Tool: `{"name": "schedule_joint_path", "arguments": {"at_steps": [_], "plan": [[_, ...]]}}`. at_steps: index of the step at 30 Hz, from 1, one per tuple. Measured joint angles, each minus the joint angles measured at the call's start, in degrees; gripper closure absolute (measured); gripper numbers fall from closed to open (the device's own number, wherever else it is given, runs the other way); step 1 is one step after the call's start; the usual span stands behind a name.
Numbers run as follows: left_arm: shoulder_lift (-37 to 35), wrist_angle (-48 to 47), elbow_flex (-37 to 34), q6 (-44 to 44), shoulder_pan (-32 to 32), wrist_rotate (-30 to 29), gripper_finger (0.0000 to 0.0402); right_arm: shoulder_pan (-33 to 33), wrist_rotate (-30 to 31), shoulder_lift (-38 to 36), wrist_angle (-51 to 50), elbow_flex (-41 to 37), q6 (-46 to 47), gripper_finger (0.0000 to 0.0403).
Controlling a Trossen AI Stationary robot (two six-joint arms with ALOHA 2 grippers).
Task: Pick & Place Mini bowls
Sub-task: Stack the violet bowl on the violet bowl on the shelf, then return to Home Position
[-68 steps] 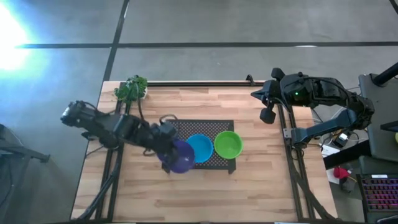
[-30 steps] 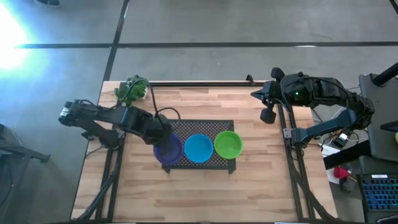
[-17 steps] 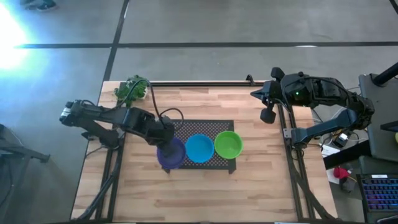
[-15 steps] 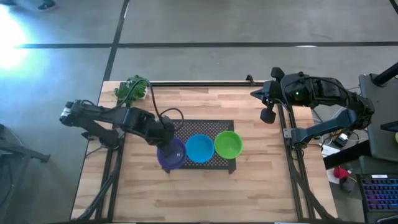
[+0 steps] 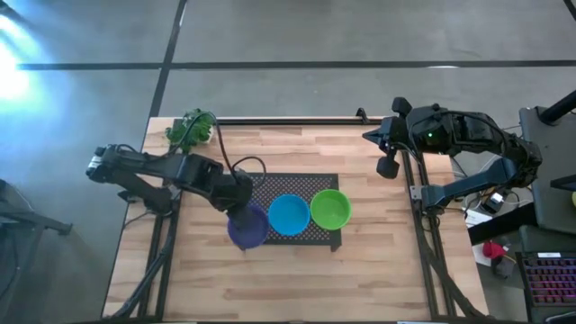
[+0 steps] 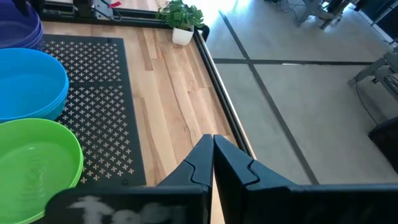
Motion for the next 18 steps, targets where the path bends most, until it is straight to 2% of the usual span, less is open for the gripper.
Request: {"name": "schedule_joint_path", "arguments": {"at_steps": [9,13,18], "plan": [[-0.1,0.0,2.7,9.6,0.3,1.7,0.0326,0.0,0.0,0.0,0.4,0.0,-1.8,0.0394],[-0.1,0.0,4.8,15.7,0.3,-2.7,0.0329,0.0,0.0,-0.1,0.6,0.0,-2.4,0.0394],[-0.6,0.1,8.1,22.9,0.3,-11.0,0.0330,0.0,0.0,-1.1,0.6,0.0,-2.5,0.0394]]}}
